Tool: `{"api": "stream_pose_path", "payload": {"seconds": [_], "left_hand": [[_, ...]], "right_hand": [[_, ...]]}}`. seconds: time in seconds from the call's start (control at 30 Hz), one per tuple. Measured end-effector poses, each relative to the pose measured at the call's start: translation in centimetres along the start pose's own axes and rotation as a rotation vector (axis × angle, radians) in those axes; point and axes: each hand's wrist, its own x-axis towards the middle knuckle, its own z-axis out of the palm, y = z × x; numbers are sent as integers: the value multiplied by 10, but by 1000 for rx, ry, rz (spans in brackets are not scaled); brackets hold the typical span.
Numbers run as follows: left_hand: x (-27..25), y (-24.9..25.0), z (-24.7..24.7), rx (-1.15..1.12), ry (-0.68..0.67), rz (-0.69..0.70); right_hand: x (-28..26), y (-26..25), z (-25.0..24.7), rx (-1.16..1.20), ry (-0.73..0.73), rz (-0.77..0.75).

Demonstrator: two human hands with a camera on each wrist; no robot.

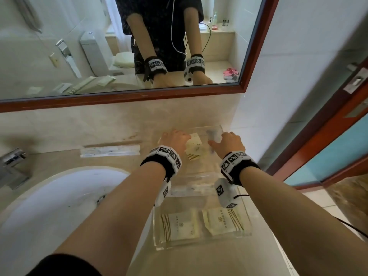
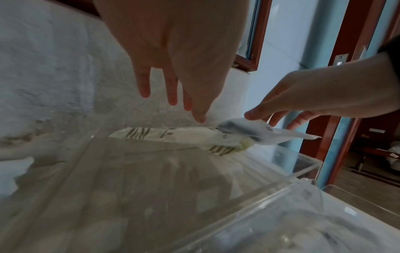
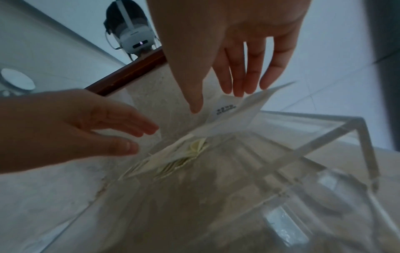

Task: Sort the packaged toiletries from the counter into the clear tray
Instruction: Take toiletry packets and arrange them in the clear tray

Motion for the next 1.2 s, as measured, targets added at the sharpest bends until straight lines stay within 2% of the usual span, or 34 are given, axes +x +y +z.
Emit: {"api": "stream_pose_path", "payload": {"seconds": [0.13,0.23,0.33,0.57,0.7,1.07,1.2], "left_hand": [[9,-2,8,-2,-113,-20],[15,-6,10,30,-124,-7],[18,-9,8,7,-89,11],[9,-9,6,-17,-148,-2],[-3,-7,-1,-123,-143,0],[-45,1,0,-440,-134,24],[-71,11,6,-459,-143,-9]], "right_hand": [[12,0,6,58,-82,65],[17,-2,7,63,-127,90],[22,-3,10,57,-115,101],[18,-1,7,112,-85,117],[10,6,1,157,-69,127],[-24,6,-12,156,-66,-145],[-43,6,-6,74,-121,-251]]}}
